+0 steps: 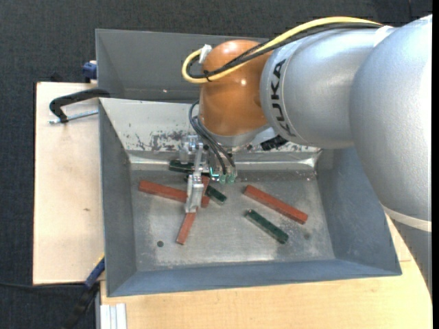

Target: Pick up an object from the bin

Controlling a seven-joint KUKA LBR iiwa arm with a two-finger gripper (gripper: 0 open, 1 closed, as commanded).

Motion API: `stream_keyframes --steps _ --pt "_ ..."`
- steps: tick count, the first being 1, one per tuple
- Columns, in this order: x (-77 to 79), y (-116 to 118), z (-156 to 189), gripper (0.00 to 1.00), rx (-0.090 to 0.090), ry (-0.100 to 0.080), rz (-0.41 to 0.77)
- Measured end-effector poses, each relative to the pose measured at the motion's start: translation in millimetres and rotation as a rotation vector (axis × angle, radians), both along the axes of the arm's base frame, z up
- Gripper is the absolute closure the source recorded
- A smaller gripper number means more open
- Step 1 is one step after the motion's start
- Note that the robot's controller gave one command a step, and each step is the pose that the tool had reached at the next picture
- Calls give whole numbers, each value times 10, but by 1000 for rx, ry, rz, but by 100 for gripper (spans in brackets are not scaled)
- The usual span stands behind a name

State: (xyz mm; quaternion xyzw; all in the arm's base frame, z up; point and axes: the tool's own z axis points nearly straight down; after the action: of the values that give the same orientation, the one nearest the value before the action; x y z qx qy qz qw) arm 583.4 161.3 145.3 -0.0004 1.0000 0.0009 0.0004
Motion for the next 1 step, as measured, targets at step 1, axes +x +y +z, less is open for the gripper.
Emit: stream_keyframes --steps 1 --pt "1 -2 1 0 0 0 -1"
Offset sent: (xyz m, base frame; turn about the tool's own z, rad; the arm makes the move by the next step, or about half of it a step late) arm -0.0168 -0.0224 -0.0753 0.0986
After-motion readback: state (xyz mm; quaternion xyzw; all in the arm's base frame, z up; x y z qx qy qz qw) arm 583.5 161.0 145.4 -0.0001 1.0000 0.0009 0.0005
